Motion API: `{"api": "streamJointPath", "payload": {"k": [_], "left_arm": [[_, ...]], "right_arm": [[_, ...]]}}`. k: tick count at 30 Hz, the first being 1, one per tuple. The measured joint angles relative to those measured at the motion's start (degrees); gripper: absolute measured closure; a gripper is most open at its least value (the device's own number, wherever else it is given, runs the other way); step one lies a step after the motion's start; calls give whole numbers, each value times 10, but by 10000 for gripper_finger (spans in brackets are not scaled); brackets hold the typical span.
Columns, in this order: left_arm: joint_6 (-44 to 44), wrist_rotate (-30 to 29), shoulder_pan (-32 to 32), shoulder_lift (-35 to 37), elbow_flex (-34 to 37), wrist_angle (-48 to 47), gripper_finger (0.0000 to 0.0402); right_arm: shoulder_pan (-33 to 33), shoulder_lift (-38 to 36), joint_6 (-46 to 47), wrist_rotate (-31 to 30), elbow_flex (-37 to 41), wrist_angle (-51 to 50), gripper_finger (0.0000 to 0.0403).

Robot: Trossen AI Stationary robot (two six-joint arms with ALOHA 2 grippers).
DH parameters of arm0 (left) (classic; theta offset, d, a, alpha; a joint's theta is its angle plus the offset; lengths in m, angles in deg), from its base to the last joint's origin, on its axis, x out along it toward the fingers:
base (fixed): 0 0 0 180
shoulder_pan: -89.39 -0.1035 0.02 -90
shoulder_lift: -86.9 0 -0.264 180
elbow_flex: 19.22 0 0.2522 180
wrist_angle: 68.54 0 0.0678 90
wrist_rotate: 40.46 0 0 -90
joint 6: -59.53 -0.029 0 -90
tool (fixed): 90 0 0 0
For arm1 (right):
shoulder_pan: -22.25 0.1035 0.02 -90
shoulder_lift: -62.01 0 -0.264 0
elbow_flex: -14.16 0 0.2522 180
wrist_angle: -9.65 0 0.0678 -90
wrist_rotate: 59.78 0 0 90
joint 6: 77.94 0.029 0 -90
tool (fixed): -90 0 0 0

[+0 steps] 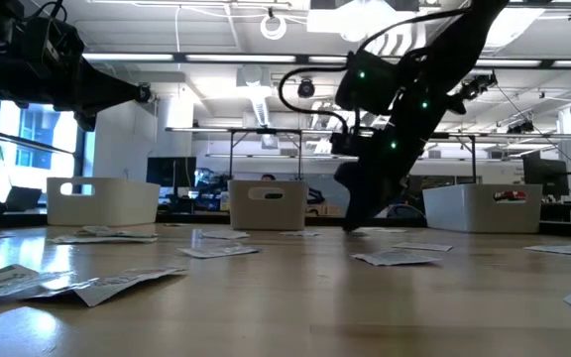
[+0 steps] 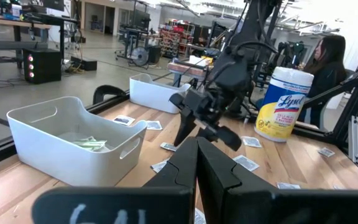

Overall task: Pick & Place First Aid Supplies
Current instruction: Put the orange pad into the right gray bin

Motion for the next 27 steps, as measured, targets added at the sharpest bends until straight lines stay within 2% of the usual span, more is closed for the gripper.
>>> {"api": "streamJointPath", "payload": {"k": [7,11,16,19,27], "left_arm": [[0,0,0,0,0,0,401],[0,0,0,0,0,0,401],[0,0,0,0,0,0,401],[0,0,0,0,0,0,401],[0,0,0,0,0,0,401]], "right_arm": [[-31,0,26,137,-1,1,269],[-33,-3,-24,189,-2,-21,269],[-4,-28,-79,196,-1,-83,269],[18,-56,-73,196,2,-112,269],[73,-107,-29,153,1,-109,269]]}}
